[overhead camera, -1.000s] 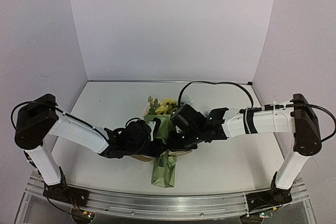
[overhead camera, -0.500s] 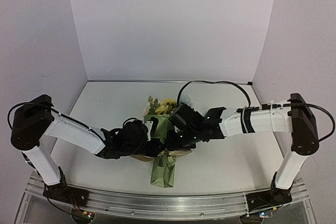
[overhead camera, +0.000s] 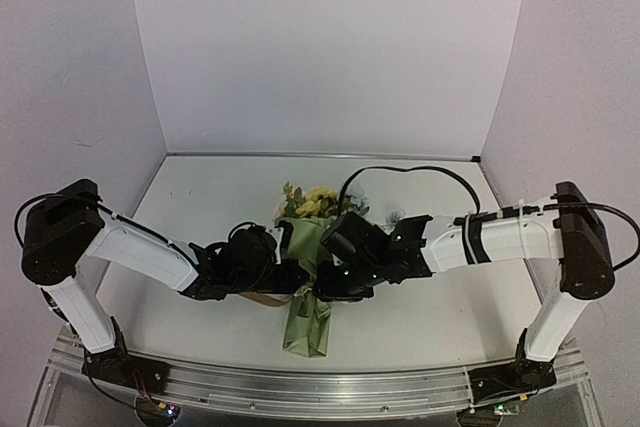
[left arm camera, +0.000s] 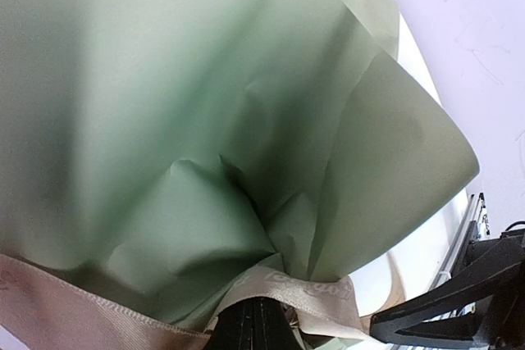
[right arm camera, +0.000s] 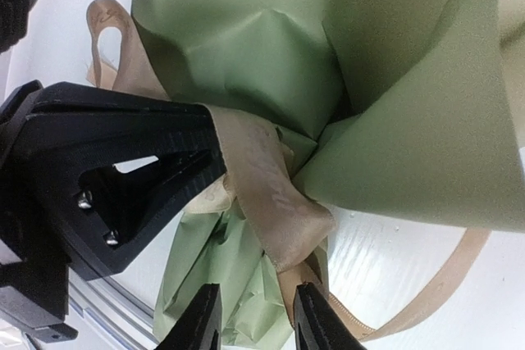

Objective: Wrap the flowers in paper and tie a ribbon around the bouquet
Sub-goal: Cross the half-tied ribbon over the folded bouquet.

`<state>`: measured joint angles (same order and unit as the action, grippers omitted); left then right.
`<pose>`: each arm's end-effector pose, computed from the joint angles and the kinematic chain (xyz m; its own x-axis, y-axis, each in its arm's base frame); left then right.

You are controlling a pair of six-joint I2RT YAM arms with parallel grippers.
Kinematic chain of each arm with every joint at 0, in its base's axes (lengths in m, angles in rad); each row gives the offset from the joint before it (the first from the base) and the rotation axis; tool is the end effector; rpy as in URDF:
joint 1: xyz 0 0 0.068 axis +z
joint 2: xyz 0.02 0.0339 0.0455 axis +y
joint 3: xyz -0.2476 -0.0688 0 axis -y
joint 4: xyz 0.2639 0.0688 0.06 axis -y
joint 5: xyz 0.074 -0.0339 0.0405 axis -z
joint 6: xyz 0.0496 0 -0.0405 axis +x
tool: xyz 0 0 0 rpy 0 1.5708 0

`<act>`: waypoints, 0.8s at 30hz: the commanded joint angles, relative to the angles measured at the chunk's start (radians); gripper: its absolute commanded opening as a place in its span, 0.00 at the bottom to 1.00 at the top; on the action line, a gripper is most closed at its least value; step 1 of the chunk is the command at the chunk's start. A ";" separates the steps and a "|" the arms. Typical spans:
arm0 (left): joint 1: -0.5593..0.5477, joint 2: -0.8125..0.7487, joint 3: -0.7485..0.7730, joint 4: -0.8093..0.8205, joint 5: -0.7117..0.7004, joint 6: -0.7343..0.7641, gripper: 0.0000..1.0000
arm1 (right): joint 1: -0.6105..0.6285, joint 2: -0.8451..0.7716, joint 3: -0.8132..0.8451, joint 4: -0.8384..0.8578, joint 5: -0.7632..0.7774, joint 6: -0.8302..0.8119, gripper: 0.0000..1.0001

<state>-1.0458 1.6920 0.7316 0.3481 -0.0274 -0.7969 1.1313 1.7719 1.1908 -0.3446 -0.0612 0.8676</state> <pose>0.1773 -0.3035 0.1064 -0.8119 -0.0246 -0.5832 0.3907 0.7194 -0.5743 0.1663 0.3608 0.1627 -0.9208 -0.1690 -0.3515 -0.3349 0.8047 0.4902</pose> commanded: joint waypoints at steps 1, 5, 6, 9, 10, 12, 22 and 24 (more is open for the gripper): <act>0.006 -0.021 -0.011 0.043 0.023 -0.006 0.02 | 0.002 -0.063 0.012 0.020 0.044 0.002 0.34; 0.006 -0.019 -0.013 0.060 0.051 0.003 0.02 | 0.001 -0.050 0.071 -0.015 0.102 -0.059 0.34; 0.006 -0.017 -0.013 0.064 0.058 0.004 0.02 | 0.001 -0.042 0.090 -0.026 0.115 -0.085 0.34; 0.006 -0.015 -0.012 0.072 0.068 0.004 0.03 | -0.008 -0.011 0.132 -0.038 0.126 -0.142 0.32; 0.006 -0.015 -0.012 0.073 0.069 0.005 0.03 | -0.011 -0.003 0.141 -0.039 0.126 -0.161 0.32; 0.006 -0.018 -0.012 0.073 0.072 0.006 0.03 | -0.016 0.018 0.156 -0.039 0.126 -0.197 0.31; 0.007 -0.024 -0.010 0.046 0.056 -0.006 0.03 | -0.026 0.097 0.192 -0.039 0.082 -0.269 0.25; 0.008 -0.026 -0.013 0.044 0.054 -0.009 0.03 | -0.027 0.101 0.186 -0.039 0.098 -0.266 0.24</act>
<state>-1.0437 1.6920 0.7235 0.3788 0.0319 -0.8025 1.1070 1.8638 1.3472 -0.3763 0.0139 0.6289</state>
